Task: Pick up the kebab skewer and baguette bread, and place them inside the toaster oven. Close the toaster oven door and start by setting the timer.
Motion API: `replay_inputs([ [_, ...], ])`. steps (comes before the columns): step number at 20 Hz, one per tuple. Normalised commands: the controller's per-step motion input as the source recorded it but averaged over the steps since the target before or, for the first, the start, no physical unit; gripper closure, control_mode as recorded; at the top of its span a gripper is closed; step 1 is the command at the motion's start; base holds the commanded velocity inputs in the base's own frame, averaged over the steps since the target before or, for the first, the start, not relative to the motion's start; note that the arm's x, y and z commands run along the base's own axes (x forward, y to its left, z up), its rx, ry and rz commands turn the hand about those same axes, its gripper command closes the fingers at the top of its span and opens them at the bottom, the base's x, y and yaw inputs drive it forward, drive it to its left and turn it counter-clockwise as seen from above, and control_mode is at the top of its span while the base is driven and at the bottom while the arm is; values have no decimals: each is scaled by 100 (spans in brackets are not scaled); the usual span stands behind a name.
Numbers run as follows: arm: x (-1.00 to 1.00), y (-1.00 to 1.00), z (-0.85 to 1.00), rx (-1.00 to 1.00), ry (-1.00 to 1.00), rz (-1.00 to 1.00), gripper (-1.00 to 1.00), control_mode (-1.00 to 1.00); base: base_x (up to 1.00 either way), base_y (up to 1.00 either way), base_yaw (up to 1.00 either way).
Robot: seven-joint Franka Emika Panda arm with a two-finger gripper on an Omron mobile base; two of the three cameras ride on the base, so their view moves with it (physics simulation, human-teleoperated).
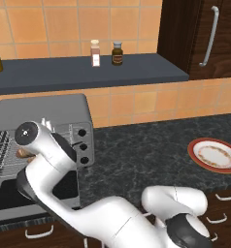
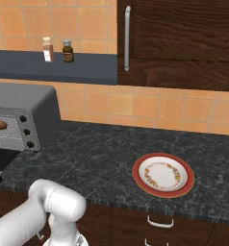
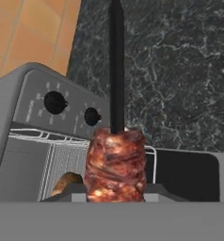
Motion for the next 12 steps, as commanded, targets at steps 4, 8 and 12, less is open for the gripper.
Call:
replay_inputs([
  [4, 25, 49, -15, 7, 0, 0, 100, -100, 0, 0, 0],
  [8, 38, 3, -19, 13, -2, 0, 100, -100, 0, 0, 0],
  [12, 34, 0, -43, 9, -1, 0, 100, -100, 0, 0, 0],
])
